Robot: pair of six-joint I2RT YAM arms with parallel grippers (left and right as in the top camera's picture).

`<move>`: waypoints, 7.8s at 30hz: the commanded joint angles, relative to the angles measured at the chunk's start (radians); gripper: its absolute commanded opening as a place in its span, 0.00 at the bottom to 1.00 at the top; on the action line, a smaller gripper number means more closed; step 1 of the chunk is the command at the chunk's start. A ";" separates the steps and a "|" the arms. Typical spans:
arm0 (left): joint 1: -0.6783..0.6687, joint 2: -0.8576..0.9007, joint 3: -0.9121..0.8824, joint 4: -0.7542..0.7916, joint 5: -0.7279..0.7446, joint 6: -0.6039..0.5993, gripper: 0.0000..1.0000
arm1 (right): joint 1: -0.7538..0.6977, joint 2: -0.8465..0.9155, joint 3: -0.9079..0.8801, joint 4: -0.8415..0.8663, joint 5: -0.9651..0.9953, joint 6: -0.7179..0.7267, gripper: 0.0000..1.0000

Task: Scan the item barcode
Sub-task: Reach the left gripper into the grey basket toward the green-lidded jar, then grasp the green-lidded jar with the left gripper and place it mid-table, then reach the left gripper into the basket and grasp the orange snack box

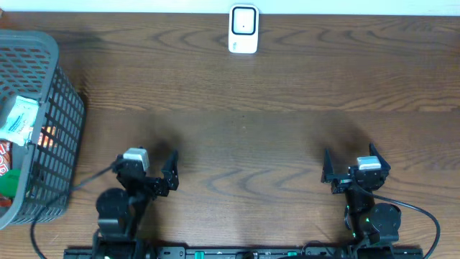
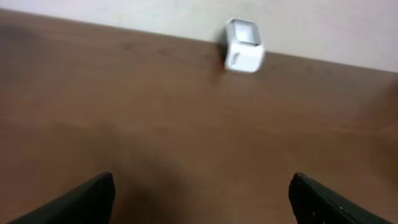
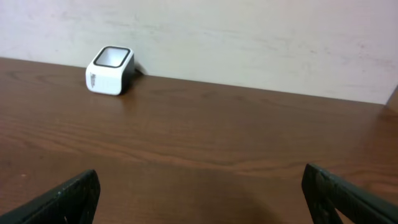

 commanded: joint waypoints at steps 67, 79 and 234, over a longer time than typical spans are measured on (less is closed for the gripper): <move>0.971 1.394 1.118 -0.789 -0.517 -0.450 0.98 | -0.010 0.001 -0.004 -0.001 -0.001 0.011 0.99; 0.971 1.533 1.118 -0.704 -0.506 -0.413 0.98 | -0.010 0.001 -0.004 -0.001 -0.001 0.011 0.99; 0.866 1.577 1.816 -1.258 -0.199 -0.548 0.96 | -0.010 0.001 -0.004 -0.001 -0.001 0.012 0.99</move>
